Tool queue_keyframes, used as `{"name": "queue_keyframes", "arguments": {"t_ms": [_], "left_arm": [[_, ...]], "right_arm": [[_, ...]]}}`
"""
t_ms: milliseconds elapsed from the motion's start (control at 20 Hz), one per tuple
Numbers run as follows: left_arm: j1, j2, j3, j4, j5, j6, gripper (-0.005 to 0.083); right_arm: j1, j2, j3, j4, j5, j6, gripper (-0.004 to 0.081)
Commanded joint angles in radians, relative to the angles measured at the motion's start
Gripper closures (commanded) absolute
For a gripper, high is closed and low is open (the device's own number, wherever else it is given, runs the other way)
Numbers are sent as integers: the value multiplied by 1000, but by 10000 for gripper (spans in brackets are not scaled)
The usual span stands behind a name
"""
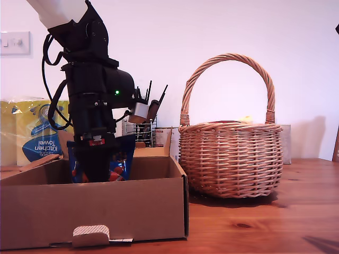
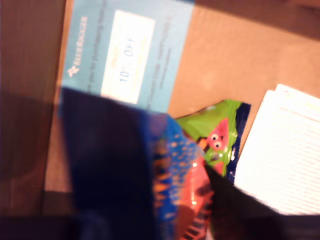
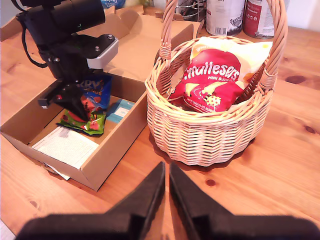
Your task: Move the bags of Easter eggs from the cardboard box on the left into the woven basket on the right side.
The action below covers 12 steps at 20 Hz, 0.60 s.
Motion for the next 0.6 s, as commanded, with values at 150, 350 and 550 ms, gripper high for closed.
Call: {"name": "queue_keyframes", "arguments": {"t_ms": [150,350,550], "left_arm": [[-5,-22,-19,-67,-5,-4,634],[-5,-153,3,-52,-2,-13,634],[-24,-293,6,87,142,-152,633]], "right_arm": [[4,-3,12,7,-6,-2,783],[5,-3,12,7,-7,-2,783],[5,-3,12,8,-7,-2,783]]}}
